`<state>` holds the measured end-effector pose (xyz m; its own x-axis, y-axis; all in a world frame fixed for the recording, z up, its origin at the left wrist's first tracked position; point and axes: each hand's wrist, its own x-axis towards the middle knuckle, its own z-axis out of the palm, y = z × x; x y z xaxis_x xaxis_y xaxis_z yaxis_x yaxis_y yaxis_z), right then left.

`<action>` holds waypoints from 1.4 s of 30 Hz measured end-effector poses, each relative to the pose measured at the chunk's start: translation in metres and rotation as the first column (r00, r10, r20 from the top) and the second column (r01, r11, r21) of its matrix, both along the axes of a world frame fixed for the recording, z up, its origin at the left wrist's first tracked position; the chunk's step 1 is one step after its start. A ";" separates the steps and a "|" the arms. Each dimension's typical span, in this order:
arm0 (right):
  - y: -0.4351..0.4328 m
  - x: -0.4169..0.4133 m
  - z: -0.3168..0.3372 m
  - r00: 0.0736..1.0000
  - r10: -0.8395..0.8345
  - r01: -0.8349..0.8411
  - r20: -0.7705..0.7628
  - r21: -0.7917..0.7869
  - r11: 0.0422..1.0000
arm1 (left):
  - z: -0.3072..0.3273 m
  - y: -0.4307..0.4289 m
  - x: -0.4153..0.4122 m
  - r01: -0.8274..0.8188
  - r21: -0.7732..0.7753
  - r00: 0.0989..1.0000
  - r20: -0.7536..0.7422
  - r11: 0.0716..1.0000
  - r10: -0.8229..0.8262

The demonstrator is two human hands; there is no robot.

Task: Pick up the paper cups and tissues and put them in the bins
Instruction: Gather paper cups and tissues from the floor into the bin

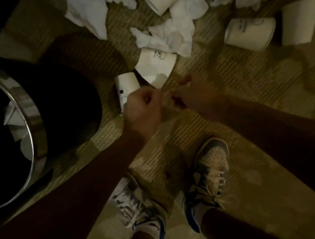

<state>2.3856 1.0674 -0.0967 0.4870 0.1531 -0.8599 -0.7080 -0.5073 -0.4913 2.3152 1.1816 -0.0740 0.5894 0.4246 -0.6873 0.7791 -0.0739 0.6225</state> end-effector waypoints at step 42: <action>0.060 0.046 0.095 0.843 0.196 -0.450 0.502 0.455 0.768 | 0.096 0.092 -0.033 0.103 0.418 0.809 0.493 0.902 -0.321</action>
<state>2.4312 1.1273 -0.0018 0.5959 0.7372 -0.3184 -0.2228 -0.2292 -0.9475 2.2825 1.2738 0.0222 0.9185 0.3913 -0.0562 0.2619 -0.4959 0.8279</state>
